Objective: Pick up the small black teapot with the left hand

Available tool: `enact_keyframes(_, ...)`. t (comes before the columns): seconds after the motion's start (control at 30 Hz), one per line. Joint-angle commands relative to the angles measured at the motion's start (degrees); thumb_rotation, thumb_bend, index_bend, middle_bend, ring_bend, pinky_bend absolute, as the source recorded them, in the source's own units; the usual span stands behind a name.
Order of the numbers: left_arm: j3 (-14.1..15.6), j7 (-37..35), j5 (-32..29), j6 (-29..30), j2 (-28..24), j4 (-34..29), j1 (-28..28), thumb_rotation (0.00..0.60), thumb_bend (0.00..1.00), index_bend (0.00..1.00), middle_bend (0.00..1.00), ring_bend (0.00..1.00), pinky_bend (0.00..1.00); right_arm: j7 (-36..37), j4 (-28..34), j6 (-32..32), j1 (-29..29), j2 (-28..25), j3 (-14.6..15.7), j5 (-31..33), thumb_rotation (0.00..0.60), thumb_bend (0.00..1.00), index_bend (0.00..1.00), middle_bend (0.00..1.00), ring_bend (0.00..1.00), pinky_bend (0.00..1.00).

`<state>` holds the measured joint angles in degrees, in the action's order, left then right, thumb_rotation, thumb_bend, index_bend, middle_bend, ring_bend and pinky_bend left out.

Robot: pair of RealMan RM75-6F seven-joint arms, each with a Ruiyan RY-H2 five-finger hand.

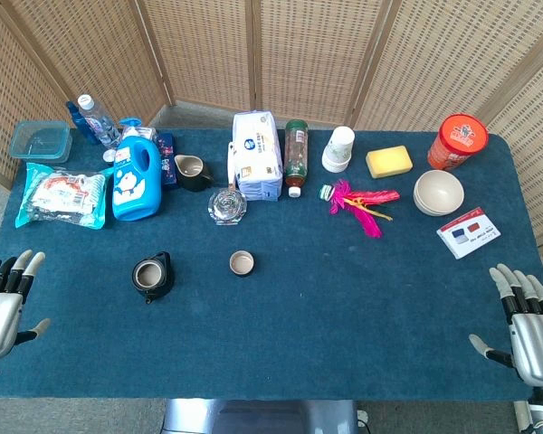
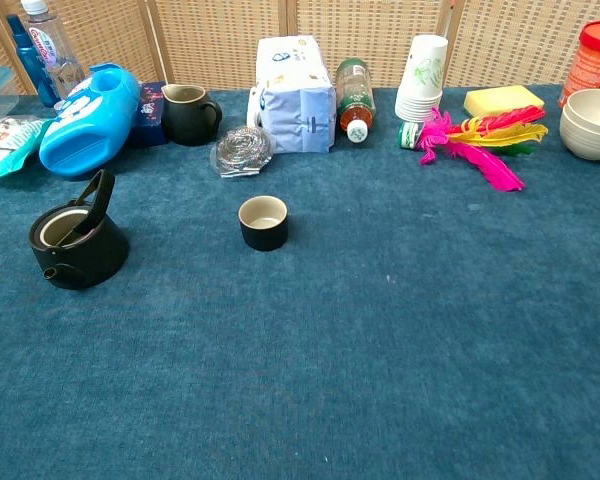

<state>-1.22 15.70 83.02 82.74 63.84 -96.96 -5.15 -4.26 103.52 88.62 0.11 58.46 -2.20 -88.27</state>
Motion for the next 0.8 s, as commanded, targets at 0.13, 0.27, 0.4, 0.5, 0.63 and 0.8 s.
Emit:
enact_keyframes(0.13,-0.2,-2.1,1.4,-0.8,0.3,1.5,-1.1,0.6,0.06,0.0,0.0,0.0,0.01,0.2,0.1,0.3,-0.1,-0.1,-0.2,0.3,0.6,0.0,0.0,0.0,0.0,0.0)
enact_keyframes(0.27,-0.1,-2.6,1.8,-1.9,0.8,2.1,-1.9,0.6,0.06,0.0,0.0,0.0,0.01,0.4,0.2,0.3,-0.2,-0.2,-0.2,0.4,0.6,0.0,0.0,0.0,0.0,0.0)
enact_keyframes(0.4,-0.1,-3.9,4.3,-3.2,1.5,3.5,-3.7,0.6,0.06,0.0,0.0,0.0,0.01,0.5,0.2,0.2,-0.2,-0.3,-0.2,0.4,0.6,0.0,0.0,0.0,0.0,0.0)
enact_keyframes(0.5,-0.3,-5.8,10.2,-3.7,2.5,7.9,-6.9,0.6,0.06,0.0,0.0,0.0,0.02,0.4,0.2,0.0,-0.1,-0.3,-0.2,0.5,0.6,0.0,0.0,0.0,0.0,0.0)
enact_keyframes(0.63,-1.1,-9.4,21.1,-0.2,5.7,18.1,-12.2,0.6,0.06,0.0,0.0,0.0,0.05,0.2,0.4,0.0,-0.1,-0.2,-0.3,0.7,0.6,0.0,0.0,0.0,0.0,0.0)
enact_keyframes(0.8,-1.1,-10.7,30.4,2.2,8.6,28.5,-18.4,0.6,0.06,0.0,0.0,0.0,0.07,0.0,0.5,-0.2,-0.1,-0.2,-0.4,1.2,0.6,0.0,0.0,0.0,0.0,0.0)
